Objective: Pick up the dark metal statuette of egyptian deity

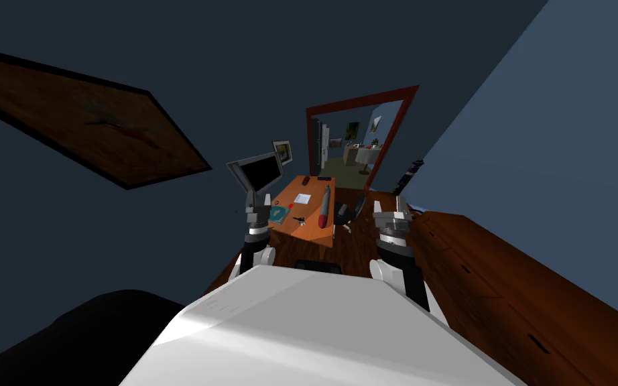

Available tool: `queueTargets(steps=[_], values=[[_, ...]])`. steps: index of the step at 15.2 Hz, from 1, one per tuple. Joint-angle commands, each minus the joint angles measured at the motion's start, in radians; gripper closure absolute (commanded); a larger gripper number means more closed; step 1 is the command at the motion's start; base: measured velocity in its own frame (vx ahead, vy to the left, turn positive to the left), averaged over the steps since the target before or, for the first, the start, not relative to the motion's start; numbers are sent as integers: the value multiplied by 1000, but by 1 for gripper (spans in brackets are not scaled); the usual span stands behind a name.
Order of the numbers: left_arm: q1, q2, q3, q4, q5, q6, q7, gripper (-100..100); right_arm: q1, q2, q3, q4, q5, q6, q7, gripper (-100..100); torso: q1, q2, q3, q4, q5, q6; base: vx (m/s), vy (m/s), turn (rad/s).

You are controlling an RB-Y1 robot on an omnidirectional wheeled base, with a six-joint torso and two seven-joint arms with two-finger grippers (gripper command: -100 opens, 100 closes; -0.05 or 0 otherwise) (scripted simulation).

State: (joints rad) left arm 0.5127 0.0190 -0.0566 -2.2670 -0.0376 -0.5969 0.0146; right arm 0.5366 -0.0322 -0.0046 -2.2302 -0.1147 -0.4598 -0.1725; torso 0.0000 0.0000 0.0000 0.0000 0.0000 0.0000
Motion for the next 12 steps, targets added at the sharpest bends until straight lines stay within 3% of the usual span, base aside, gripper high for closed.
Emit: queueTargets(steps=[1,2,6,9,12], values=[[-9,46,13,20,5,29,0,-100,0,0,0,0,0,0,0,0,0,0,0,0,0,0,-4,6,-137],[-9,46,13,20,5,29,0,-100,0,0,0,0,0,0,0,0,1,0,0,0,0,1,-7,19,-165],[-41,121,60,90,22,121,1,-100,0,0,0,0,0,0,0,0,3,1,0,0,1,1,-13,39,-237],[-51,137,76,114,28,164,1,-100,0,0,0,0,0,0,0,0,5,1,1,0,1,1,-19,56,-189],[-76,169,113,170,42,236,1,-100,0,0,0,0,0,0,0,0,4,1,0,0,1,0,-16,39,-205]])
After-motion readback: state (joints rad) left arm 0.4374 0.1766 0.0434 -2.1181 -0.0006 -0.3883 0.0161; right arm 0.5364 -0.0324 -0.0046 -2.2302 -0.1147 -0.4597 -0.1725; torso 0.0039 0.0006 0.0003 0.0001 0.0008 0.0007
